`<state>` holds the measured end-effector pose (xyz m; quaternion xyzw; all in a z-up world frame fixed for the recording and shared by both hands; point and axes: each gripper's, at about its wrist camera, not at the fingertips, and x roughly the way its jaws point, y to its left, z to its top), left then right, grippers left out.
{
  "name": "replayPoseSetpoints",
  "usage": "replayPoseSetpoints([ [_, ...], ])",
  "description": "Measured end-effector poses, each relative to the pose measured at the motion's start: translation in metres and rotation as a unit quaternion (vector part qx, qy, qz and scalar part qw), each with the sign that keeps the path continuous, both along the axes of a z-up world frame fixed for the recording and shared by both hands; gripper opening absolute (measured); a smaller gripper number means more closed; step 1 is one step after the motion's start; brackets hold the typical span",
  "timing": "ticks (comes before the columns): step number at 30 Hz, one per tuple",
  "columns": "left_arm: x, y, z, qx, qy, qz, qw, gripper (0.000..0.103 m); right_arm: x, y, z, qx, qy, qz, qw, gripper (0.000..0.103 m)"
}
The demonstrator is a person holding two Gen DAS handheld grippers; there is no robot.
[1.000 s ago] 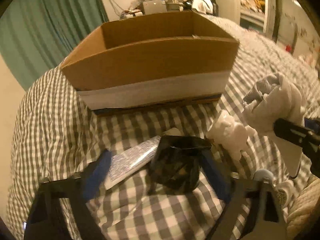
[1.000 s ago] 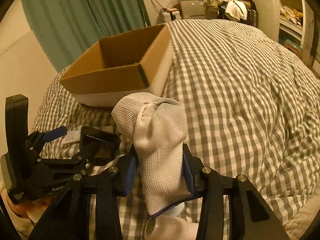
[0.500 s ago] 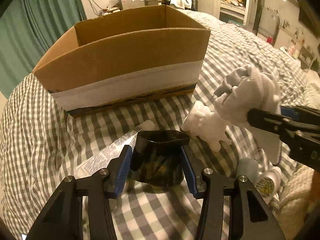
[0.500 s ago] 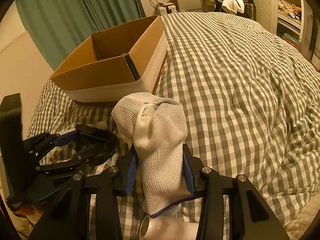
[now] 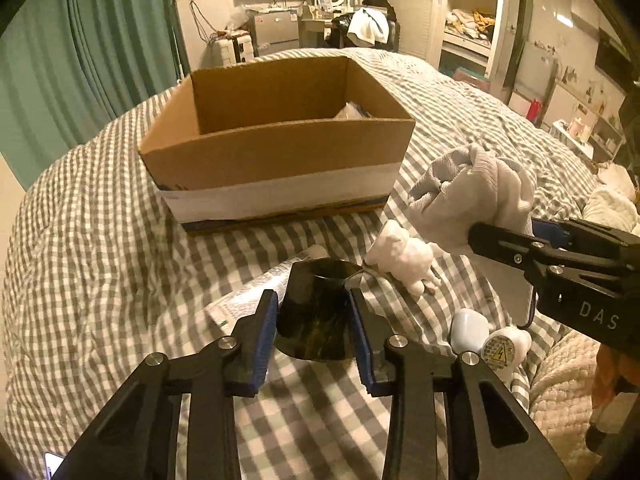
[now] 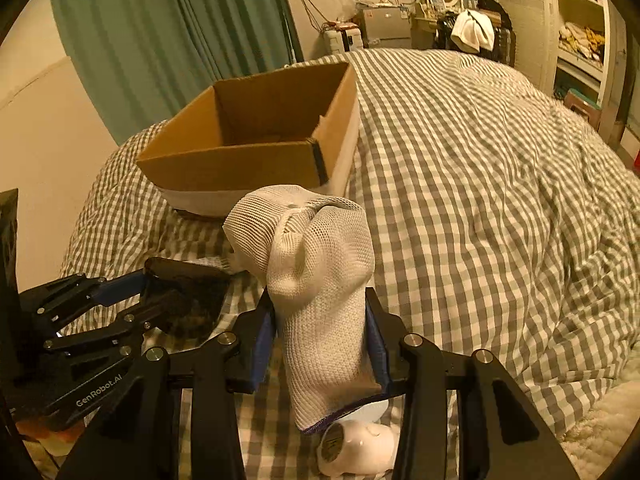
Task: Organize objects
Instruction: 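Grasp the white sock with the right tool while the left tool grasps the black cup, then carry the sock in the right tool while the left tool carries the black cup over the box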
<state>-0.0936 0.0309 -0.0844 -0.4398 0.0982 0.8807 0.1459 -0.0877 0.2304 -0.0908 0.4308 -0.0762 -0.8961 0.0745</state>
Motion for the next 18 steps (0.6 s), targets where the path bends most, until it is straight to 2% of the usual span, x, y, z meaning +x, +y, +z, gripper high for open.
replayPoseSetpoints([
  [18, 0.003, -0.015, 0.066, 0.018, 0.047, 0.012, 0.9987, 0.033, 0.009, -0.031, 0.065, 0.028, 0.058, 0.022, 0.998, 0.040],
])
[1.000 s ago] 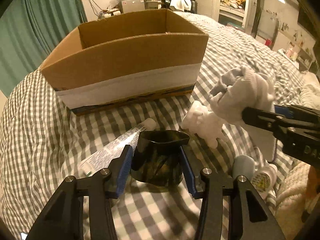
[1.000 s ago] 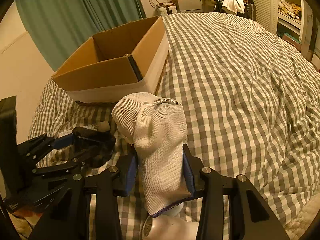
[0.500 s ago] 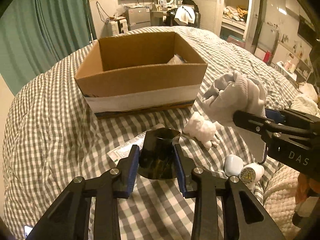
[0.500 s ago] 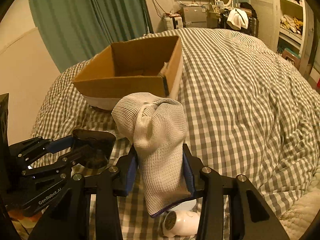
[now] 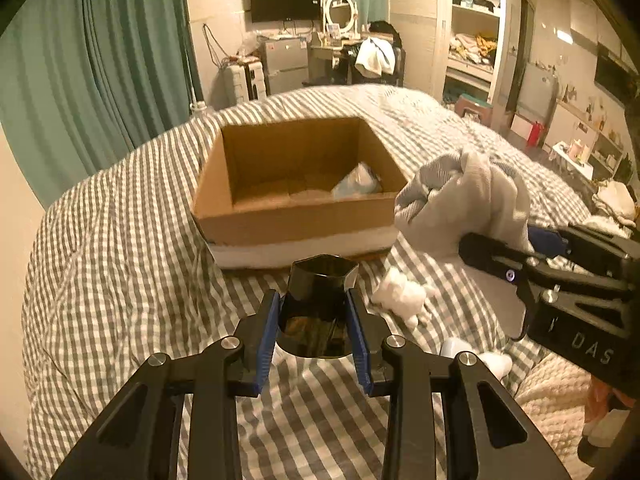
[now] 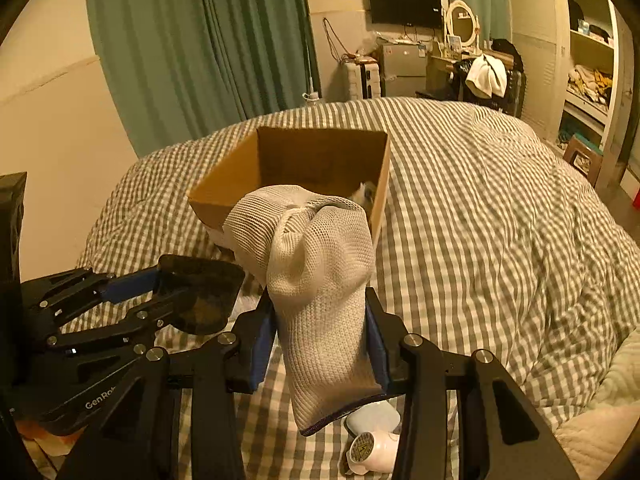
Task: Organize objects
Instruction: 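Carry the sock in the right tool while the left tool carries the black cup over the box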
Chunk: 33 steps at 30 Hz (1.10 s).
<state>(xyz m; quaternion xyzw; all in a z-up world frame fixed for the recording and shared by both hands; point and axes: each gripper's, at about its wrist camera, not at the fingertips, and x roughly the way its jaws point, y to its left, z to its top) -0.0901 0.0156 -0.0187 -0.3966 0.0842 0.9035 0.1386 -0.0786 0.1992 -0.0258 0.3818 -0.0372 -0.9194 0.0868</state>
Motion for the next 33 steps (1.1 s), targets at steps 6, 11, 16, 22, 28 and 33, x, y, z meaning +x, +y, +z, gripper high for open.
replayPoseSetpoints([
  [6, -0.014, -0.005, 0.035, 0.012, 0.034, 0.011, 0.9993, 0.033, -0.009, -0.006, 0.026, -0.004, 0.020, 0.005, 1.000, 0.040],
  [11, -0.032, -0.007, 0.071, 0.019, 0.067, 0.021, 0.9973, 0.033, -0.024, -0.012, 0.051, 0.000, 0.041, 0.012, 0.999, 0.040],
  [16, -0.053, -0.008, 0.095, 0.014, 0.092, 0.029, 0.9952, 0.033, -0.045, -0.015, 0.072, -0.005, 0.056, 0.019, 0.998, 0.040],
  [22, -0.091, -0.007, 0.099, 0.013, 0.094, 0.038, 0.9948, 0.033, -0.078, -0.015, 0.084, -0.006, 0.060, 0.019, 0.998, 0.040],
  [28, -0.134, -0.001, 0.087, 0.006, 0.089, 0.048, 0.9949, 0.033, -0.125, -0.011, 0.084, -0.026, 0.047, 0.010, 0.999, 0.040],
  [33, -0.169, 0.004, 0.066, -0.007, 0.074, 0.046, 0.9961, 0.033, -0.168, -0.006, 0.066, -0.044, 0.024, 0.006, 0.999, 0.040],
])
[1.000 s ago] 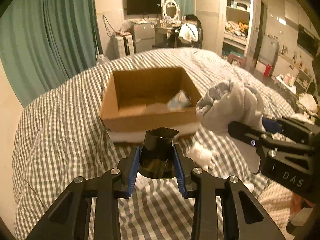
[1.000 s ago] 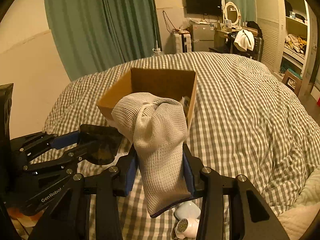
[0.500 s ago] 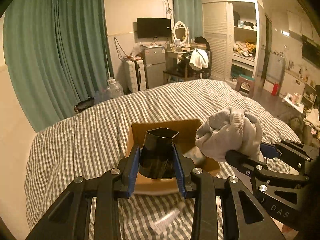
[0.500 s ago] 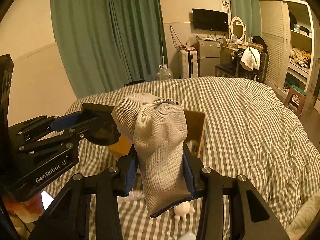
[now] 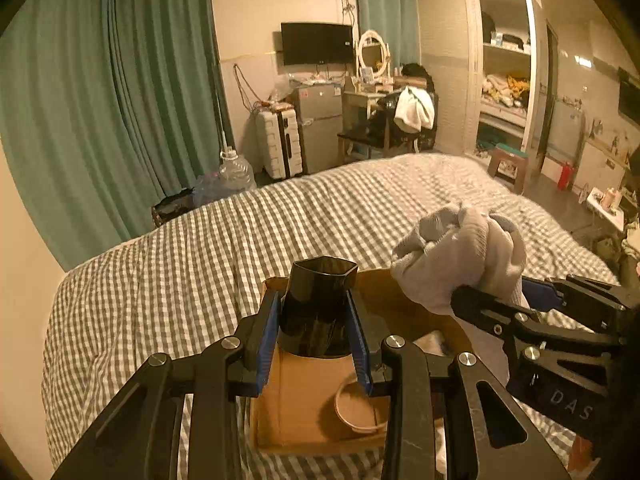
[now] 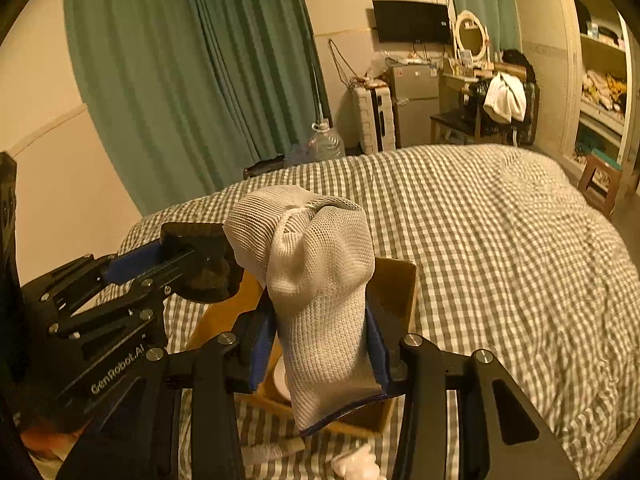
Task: Organize objects
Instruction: 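Carry the sock in the right tool while the left tool carries the black cup over the box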
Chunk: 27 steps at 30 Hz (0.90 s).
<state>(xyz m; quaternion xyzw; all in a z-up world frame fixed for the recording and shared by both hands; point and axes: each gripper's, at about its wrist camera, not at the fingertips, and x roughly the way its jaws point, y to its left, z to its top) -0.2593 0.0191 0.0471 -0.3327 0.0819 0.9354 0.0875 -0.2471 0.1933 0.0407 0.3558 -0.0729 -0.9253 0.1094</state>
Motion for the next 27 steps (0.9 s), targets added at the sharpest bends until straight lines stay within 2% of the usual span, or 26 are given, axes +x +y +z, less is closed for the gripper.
replayPoseSetpoints([
  [7, -0.044, 0.012, -0.043, 0.000, -0.037, -0.001, 0.9993, 0.033, -0.057, 0.008, -0.042, -0.013, -0.041, -0.008, 0.999, 0.040],
  [14, -0.057, 0.025, -0.079, -0.004, -0.064, -0.002, 0.9980, 0.033, -0.076, 0.008, -0.081, -0.016, -0.070, -0.003, 0.997, 0.040],
  [22, -0.059, 0.023, -0.105, -0.011, -0.080, -0.003, 0.9968, 0.033, -0.083, 0.010, -0.107, -0.024, -0.094, 0.000, 0.995, 0.040],
  [26, -0.051, 0.021, -0.111, -0.013, -0.086, -0.012, 0.9961, 0.033, -0.083, 0.014, -0.111, -0.026, -0.098, -0.002, 0.995, 0.048],
  [27, -0.047, 0.020, -0.109, -0.013, -0.084, -0.014, 0.9963, 0.034, -0.083, 0.015, -0.108, -0.034, -0.095, -0.002, 0.995, 0.054],
])
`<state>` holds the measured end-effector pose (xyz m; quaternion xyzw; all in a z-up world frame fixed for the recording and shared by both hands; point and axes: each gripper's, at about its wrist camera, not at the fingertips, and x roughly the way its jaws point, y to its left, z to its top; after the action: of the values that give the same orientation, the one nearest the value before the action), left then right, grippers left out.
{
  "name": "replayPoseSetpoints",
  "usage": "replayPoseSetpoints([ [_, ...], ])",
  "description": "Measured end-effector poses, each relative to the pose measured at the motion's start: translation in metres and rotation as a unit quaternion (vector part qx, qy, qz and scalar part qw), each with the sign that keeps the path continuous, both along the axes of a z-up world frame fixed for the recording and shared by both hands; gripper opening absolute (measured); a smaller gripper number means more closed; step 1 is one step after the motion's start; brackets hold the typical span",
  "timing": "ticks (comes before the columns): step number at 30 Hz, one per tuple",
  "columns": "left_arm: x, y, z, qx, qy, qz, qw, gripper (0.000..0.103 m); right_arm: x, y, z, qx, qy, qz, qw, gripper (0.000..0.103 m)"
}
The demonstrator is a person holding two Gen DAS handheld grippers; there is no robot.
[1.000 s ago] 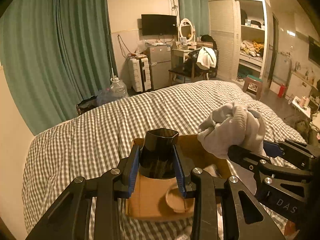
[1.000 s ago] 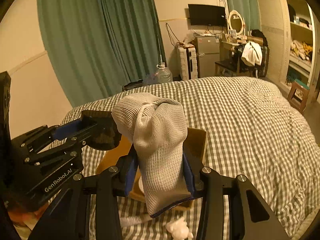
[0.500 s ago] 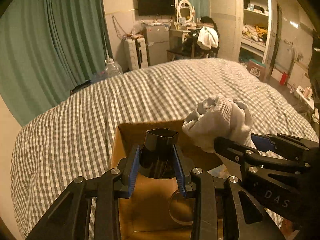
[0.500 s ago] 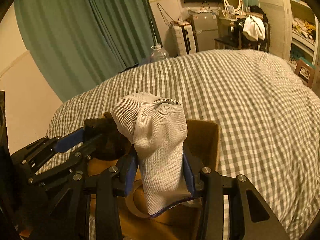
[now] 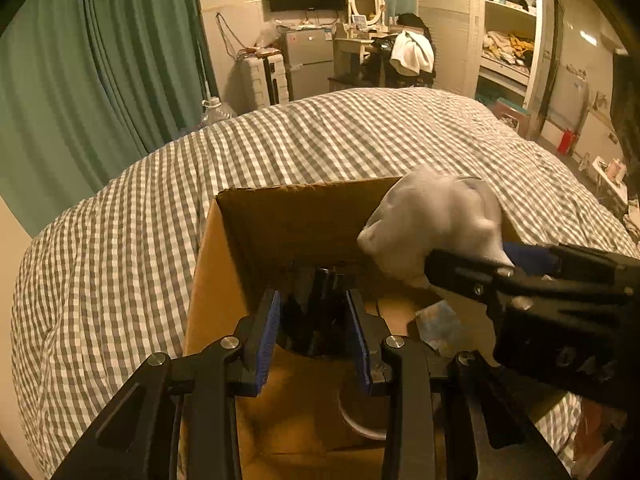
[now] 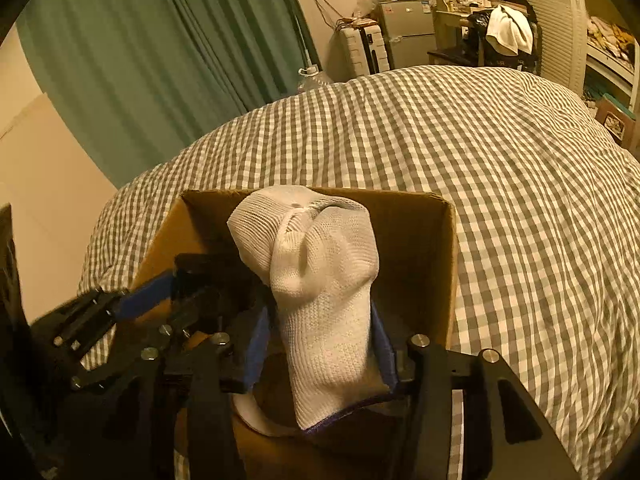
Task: Organize objects
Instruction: 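Carry the sock in the right tool while the left tool carries the black cup over the box, then open the right tool to drop the sock while the left tool releases the cup into the box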
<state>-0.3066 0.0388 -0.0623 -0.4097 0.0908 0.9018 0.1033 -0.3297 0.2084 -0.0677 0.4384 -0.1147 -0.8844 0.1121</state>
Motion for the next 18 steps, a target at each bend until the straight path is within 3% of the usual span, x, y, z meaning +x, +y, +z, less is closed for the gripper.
replayPoseSetpoints([
  [3, 0.010, 0.001, 0.012, -0.003, 0.011, -0.006, 0.9999, 0.044, 0.007, 0.005, 0.013, -0.024, 0.016, -0.007, 1.000, 0.068],
  [5, 0.019, -0.002, 0.020, -0.001, 0.014, -0.008, 0.9999, 0.060, 0.015, 0.007, 0.027, -0.027, 0.032, -0.013, 0.999, 0.071],
  [8, 0.030, -0.007, 0.038, 0.007, 0.020, 0.001, 0.9998, 0.075, 0.030, 0.011, 0.050, -0.018, 0.054, -0.021, 0.998, 0.075],
  [11, 0.041, -0.015, 0.057, 0.018, 0.030, 0.013, 0.9993, 0.084, 0.045, 0.016, 0.070, -0.006, 0.071, -0.028, 0.997, 0.078],
  [18, 0.077, -0.032, 0.110, 0.040, 0.070, 0.033, 0.9962, 0.095, 0.097, 0.030, 0.121, 0.027, 0.111, -0.046, 0.992, 0.078],
])
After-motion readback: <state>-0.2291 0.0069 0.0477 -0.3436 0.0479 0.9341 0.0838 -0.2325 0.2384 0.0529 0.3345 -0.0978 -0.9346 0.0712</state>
